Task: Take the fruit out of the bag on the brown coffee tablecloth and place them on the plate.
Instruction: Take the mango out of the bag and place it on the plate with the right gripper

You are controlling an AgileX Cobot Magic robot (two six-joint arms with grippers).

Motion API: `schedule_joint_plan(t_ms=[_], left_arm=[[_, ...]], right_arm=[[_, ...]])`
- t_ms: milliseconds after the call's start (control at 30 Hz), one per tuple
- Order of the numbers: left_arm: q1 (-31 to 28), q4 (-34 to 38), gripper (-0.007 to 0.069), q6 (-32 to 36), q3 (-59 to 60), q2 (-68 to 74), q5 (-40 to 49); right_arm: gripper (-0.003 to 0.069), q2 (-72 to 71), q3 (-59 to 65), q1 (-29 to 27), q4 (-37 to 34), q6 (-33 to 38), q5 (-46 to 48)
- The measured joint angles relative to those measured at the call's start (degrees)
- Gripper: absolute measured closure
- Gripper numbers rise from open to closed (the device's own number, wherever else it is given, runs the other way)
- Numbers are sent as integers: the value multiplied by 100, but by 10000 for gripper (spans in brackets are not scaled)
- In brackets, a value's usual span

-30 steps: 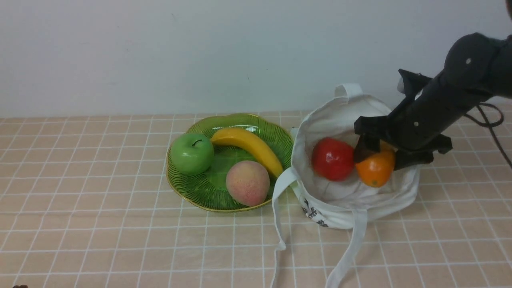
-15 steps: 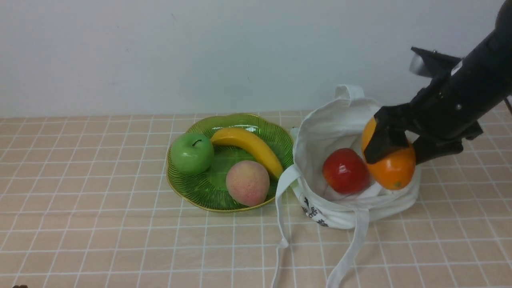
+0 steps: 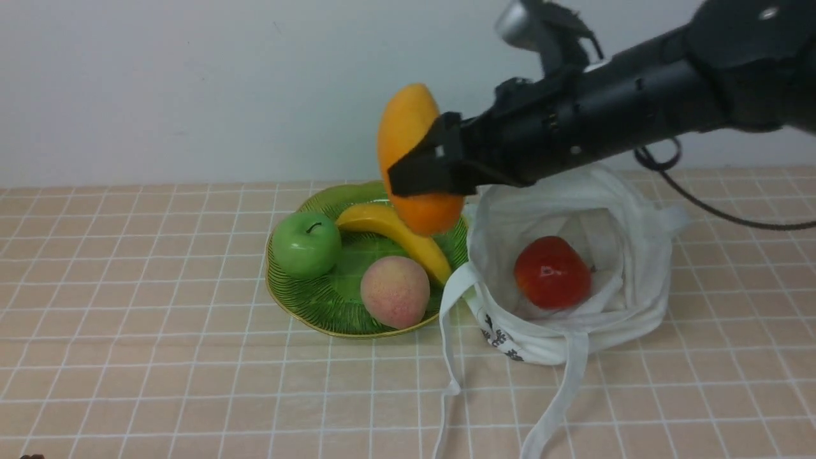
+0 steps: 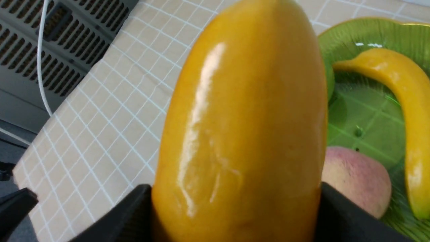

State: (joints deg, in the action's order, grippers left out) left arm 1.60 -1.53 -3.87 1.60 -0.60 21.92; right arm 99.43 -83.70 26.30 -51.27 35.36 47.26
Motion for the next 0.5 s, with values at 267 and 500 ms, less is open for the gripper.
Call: schedule_joint_plan(t_ms=[267, 500], left_arm=[[0, 0, 632, 0, 0, 0, 0], [0, 0, 632, 0, 0, 0, 0]], right_arm=[[135, 1451, -945, 300, 59, 24, -682], [109, 2167, -1130, 307, -127, 30, -1424]])
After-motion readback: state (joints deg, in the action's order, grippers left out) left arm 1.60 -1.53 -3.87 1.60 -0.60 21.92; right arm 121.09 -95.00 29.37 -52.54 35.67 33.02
